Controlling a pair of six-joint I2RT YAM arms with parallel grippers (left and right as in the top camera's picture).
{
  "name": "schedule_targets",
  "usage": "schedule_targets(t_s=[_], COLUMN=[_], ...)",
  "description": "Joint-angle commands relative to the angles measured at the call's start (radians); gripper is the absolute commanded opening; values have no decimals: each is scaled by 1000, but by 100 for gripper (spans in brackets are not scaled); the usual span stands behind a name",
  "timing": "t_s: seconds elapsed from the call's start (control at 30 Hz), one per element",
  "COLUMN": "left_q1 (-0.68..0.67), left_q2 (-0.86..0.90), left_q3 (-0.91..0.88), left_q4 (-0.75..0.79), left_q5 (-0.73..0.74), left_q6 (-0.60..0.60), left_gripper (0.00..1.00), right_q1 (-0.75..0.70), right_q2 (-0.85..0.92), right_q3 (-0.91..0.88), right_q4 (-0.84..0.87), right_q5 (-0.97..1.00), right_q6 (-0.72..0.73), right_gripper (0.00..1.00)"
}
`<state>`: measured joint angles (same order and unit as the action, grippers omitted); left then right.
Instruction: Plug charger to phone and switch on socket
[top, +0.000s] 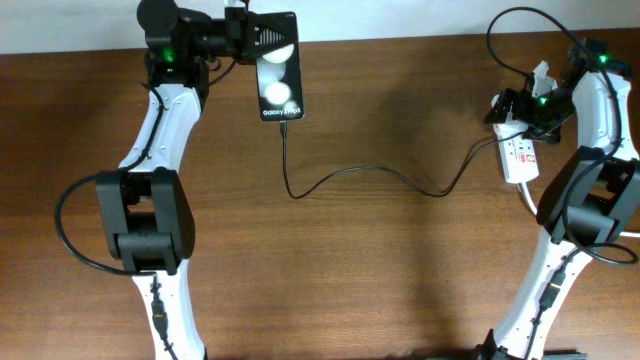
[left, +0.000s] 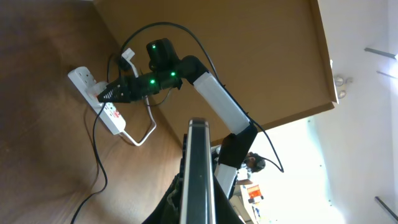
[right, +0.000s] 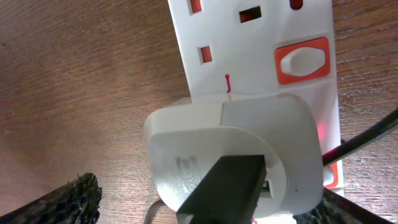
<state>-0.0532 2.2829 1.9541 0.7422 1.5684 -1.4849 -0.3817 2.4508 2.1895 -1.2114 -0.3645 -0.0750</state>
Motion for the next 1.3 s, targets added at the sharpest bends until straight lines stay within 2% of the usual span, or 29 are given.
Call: schedule_targets(t_s=[0.0, 0.1, 0.2, 0.4, 0.57, 0.8, 0.87, 1.17, 1.27], left_q1=[-3, -3, -3, -3, -3, -4, -4, -18, -54], left_q2=[-5, -5, -5, -5, -5, -5, -5, -5, -5], left_q3=[12, 12, 12, 12, 12, 12, 12, 12, 12], left_q4=[5, 5, 6, 6, 6, 6, 6, 6, 5], left_q5=[0, 0, 0, 0, 0, 0, 4, 4, 3], left_q6=[-18, -17, -17, -16, -17, -17, -17, -16, 37], left_gripper=[0, 0, 0, 0, 0, 0, 0, 0, 0], right_q1=[53, 19, -33, -57, -57, -57, -57, -57, -57], right_q2=[43, 38, -8, -141, -348, -697, -756, -761, -761], right_q3=[-47, -45, -38, 75, 79, 79, 79, 78, 78], right_q4=[-11, -31, -46, -147, -235, -459, -484, -486, -486], right_q5=[-89, 39, 48, 47, 48, 48, 48, 40, 40], right_q6=[5, 5, 5, 4, -7, -6, -7, -6, -6], right_gripper=[100, 100, 96, 96, 96, 96, 100, 99, 99])
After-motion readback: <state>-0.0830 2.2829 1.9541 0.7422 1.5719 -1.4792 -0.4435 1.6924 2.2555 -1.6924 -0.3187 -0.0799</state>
